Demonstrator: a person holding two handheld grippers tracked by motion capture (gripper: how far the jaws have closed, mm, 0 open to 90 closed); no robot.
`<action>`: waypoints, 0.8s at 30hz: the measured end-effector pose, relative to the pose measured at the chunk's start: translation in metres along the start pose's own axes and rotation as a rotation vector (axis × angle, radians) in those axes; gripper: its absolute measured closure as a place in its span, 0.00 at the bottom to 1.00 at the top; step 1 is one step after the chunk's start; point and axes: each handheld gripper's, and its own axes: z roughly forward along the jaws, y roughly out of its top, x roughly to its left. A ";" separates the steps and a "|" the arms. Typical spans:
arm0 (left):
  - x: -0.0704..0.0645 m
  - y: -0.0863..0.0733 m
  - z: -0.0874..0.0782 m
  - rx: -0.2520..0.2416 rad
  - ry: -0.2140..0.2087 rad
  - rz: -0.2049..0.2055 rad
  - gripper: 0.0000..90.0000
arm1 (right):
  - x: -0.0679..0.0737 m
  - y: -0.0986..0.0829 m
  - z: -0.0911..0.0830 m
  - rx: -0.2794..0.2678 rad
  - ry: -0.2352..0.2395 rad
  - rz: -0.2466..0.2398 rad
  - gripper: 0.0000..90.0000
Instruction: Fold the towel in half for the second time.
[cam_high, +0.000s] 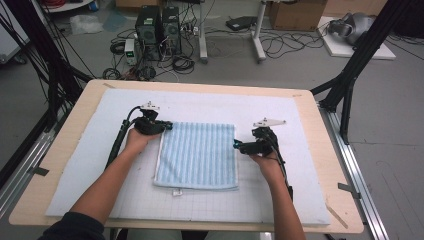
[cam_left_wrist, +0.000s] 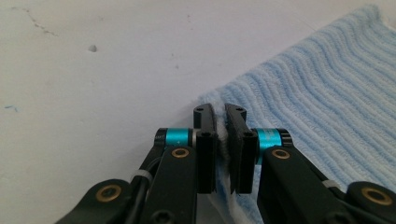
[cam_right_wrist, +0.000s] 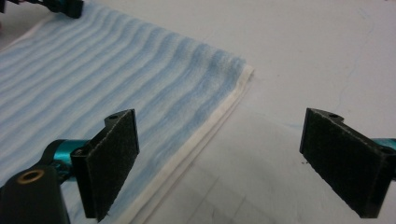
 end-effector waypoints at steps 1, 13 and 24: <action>0.000 0.000 0.000 -0.001 -0.002 -0.004 0.92 | -0.001 0.005 0.006 0.022 0.000 0.001 0.12; 0.002 -0.001 -0.001 -0.005 -0.018 -0.035 0.93 | -0.010 0.039 0.057 0.117 -0.011 -0.007 0.40; 0.002 0.001 -0.003 -0.027 -0.005 -0.029 0.93 | -0.002 0.046 0.076 0.185 -0.009 -0.030 0.88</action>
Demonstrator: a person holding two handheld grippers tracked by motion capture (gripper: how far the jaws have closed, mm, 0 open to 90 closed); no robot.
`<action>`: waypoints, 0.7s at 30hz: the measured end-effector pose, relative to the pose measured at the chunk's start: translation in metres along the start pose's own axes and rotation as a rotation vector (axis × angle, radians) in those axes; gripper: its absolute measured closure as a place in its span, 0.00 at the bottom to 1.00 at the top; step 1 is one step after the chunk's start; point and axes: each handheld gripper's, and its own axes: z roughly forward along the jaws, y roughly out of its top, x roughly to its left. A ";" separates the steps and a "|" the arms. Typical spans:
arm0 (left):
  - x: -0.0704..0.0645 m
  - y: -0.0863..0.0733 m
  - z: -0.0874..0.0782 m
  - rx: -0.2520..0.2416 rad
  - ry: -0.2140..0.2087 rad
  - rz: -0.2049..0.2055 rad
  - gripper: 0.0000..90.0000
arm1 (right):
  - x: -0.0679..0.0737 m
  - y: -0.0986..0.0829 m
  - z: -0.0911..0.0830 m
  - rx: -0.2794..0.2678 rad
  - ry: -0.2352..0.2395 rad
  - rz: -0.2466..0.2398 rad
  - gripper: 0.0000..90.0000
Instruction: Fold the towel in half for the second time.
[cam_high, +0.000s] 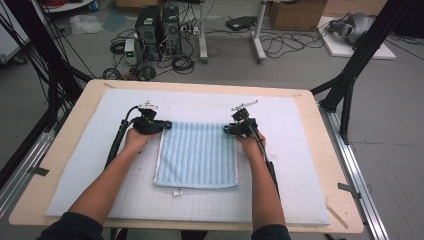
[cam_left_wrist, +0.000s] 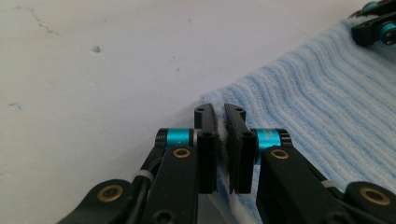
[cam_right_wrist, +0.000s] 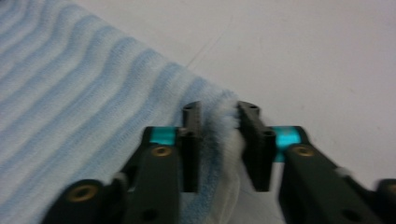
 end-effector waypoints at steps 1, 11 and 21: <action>-0.001 0.001 0.000 -0.011 0.008 -0.005 0.93 | 0.001 0.001 0.000 -0.003 -0.013 -0.013 0.89; 0.000 0.026 -0.007 -0.148 0.017 -0.008 0.93 | 0.000 0.010 -0.009 -0.148 -0.128 -0.045 0.92; -0.006 0.018 -0.021 -0.143 -0.018 0.031 0.93 | 0.005 0.013 -0.028 -0.200 -0.070 -0.064 0.92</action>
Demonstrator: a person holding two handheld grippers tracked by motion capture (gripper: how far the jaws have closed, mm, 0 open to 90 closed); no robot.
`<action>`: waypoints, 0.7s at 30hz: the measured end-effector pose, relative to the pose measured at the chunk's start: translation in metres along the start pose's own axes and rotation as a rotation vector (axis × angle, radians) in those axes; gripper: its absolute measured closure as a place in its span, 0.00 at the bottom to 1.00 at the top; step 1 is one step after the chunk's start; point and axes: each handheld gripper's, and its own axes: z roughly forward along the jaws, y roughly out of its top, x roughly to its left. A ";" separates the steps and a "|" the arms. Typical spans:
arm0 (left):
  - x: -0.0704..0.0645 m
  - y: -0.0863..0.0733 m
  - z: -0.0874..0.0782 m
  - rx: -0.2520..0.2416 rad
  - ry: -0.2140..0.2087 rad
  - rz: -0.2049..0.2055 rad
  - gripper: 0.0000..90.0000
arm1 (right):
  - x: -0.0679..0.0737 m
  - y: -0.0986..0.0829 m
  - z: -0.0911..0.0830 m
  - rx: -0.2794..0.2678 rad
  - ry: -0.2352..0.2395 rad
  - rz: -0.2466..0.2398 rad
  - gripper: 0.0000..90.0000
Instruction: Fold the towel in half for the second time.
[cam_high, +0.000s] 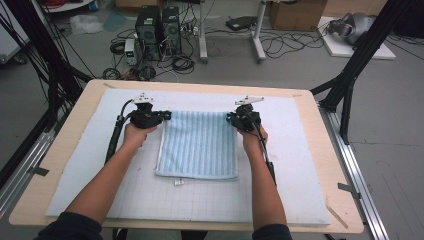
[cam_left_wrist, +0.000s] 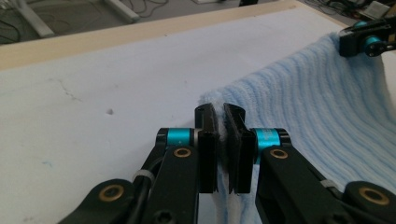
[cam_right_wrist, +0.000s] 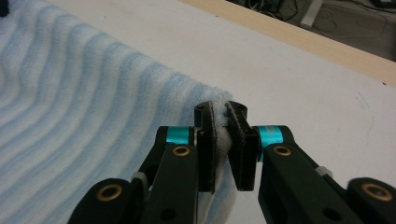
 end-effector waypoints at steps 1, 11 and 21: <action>-0.001 -0.001 -0.003 -0.019 -0.005 0.014 0.93 | 0.002 0.001 -0.002 0.010 0.004 -0.008 0.92; -0.015 -0.009 -0.021 -0.052 -0.058 0.051 0.93 | 0.013 -0.011 -0.021 -0.014 0.039 -0.018 0.92; -0.033 -0.026 -0.043 -0.091 -0.093 0.081 0.93 | 0.026 -0.028 -0.050 -0.063 0.071 -0.026 0.91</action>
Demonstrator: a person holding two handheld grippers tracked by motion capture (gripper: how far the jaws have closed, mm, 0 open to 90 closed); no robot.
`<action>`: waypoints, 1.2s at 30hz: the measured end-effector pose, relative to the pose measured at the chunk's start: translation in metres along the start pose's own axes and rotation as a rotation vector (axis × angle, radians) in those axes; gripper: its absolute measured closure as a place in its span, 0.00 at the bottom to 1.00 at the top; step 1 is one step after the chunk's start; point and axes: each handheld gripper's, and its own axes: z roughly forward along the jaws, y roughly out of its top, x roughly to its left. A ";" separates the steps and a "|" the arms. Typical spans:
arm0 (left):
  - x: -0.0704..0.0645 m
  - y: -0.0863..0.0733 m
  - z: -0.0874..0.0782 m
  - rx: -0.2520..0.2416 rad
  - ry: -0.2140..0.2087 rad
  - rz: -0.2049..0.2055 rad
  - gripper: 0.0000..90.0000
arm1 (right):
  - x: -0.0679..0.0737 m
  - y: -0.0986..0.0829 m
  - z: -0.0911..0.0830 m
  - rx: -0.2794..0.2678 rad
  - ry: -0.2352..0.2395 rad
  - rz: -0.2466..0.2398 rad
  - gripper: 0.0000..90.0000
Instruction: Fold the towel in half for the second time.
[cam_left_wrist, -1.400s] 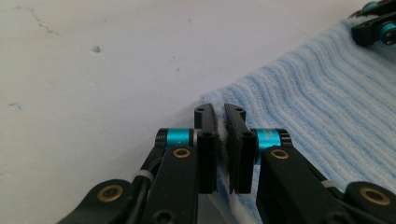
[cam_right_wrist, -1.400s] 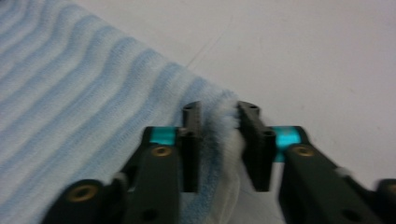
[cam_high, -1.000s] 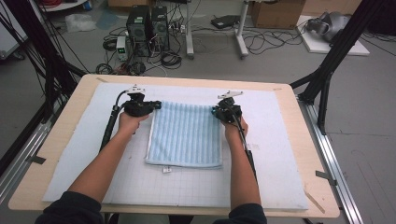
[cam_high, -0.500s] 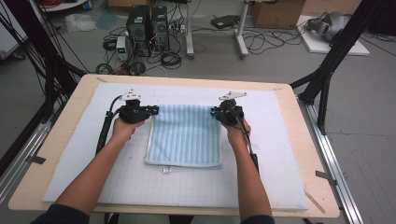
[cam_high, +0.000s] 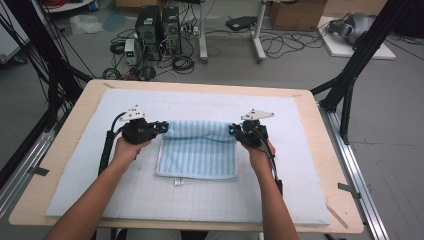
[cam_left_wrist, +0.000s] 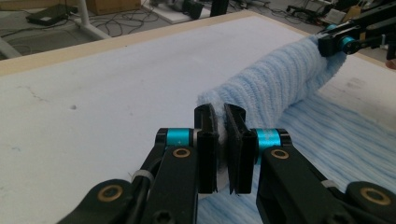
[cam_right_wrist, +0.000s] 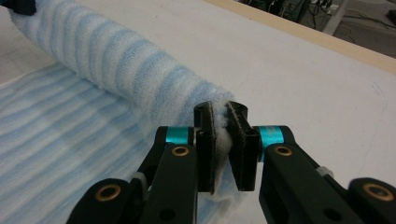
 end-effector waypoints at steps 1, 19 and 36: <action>-0.003 -0.002 -0.003 -0.006 -0.005 0.004 0.93 | 0.002 -0.001 -0.002 -0.005 0.000 -0.007 0.91; -0.039 -0.040 -0.032 0.006 -0.015 0.014 0.92 | 0.041 -0.034 -0.031 0.009 0.002 -0.053 0.91; -0.056 -0.057 -0.045 0.035 -0.041 -0.022 0.86 | 0.060 -0.063 -0.044 0.006 0.023 -0.054 0.90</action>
